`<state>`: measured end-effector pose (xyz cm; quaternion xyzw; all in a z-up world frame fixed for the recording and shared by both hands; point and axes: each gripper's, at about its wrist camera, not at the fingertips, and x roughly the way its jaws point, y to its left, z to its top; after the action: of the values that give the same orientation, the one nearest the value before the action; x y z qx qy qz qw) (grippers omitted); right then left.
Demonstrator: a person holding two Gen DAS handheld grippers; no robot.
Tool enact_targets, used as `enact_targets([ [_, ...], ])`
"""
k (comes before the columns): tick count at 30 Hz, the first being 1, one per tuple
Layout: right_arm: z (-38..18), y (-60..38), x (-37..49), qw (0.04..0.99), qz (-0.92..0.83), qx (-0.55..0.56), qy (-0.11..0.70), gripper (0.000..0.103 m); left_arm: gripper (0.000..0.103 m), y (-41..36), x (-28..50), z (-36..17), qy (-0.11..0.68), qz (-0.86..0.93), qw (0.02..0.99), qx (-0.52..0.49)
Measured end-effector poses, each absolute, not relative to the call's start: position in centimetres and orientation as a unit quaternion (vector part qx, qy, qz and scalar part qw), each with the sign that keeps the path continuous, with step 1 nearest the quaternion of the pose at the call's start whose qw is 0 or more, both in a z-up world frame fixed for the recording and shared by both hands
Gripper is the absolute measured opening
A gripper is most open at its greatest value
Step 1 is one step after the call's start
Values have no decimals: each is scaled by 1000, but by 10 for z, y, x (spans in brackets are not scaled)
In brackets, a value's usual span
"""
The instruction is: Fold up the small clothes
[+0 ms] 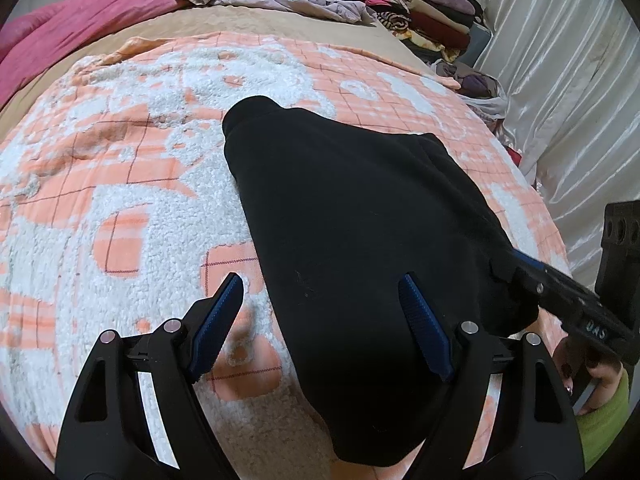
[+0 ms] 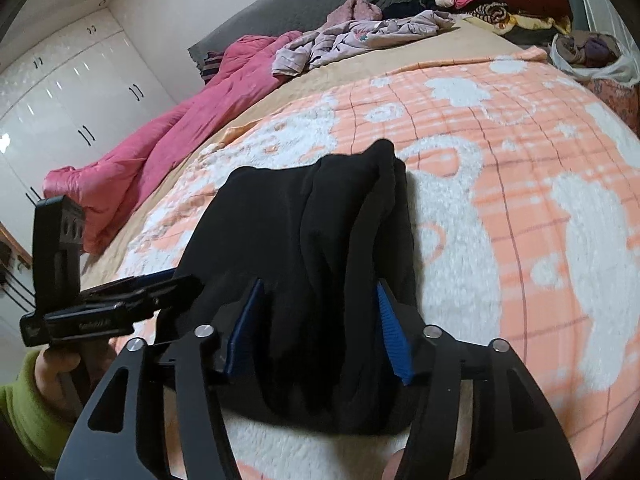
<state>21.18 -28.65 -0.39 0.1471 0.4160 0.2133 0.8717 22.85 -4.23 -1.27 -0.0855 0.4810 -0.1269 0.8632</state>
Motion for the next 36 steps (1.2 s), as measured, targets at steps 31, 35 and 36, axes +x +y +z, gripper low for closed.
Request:
enact_targets([
  [31, -8, -286, 169, 902, 131, 99, 400, 60, 70, -55, 180, -4, 460, -124, 877, -62],
  [35, 12, -287, 146, 918, 119, 85, 368, 81, 70, -52, 168, 5, 448, -123, 884, -61],
  [36, 16, -288, 140, 922, 118, 83, 361, 83, 71, -51, 164, 8, 444, -122, 886, -62],
])
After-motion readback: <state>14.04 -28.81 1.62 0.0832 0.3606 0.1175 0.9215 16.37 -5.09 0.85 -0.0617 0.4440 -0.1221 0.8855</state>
